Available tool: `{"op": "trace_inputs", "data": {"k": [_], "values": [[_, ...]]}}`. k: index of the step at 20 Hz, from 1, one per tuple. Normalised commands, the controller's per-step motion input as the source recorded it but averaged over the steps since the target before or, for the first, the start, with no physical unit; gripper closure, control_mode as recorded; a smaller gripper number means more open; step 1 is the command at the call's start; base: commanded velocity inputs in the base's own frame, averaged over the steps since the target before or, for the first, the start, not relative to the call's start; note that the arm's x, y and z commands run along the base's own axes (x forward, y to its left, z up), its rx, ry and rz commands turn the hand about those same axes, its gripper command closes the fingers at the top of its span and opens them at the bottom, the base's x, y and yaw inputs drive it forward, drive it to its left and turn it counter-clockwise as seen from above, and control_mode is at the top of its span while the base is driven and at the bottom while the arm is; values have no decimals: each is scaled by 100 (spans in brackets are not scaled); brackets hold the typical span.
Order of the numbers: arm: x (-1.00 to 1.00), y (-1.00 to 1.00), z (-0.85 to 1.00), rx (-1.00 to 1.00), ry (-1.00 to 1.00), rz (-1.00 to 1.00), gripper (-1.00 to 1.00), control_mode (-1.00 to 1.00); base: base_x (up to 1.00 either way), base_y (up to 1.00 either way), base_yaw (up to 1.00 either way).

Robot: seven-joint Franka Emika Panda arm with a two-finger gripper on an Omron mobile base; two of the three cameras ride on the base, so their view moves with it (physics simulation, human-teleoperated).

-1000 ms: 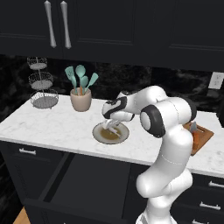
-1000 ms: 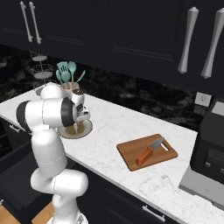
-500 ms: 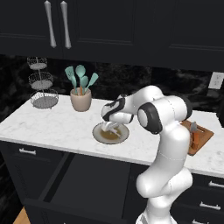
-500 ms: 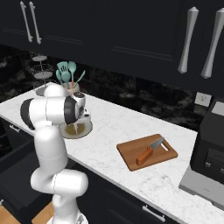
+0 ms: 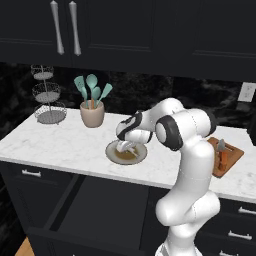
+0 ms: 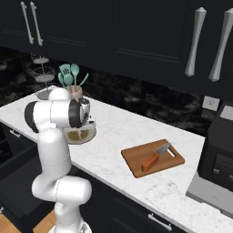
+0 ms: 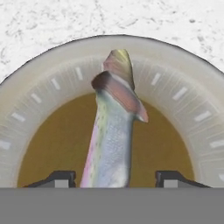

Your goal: Pick up the knife from the drawer and place it on the cutting board. Then place the meat from the plate to the cutting board.

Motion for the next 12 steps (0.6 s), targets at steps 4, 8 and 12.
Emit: {"op": "trace_inputs", "data": {"k": [4,8,12], "values": [[-13,2,-16,0,0,0,100,-100,0,0,0],[0,1,7,0,0,0,100,-100,0,0,0],[-28,0,44,0,-2,-3,100,-100,0,0,0]]}}
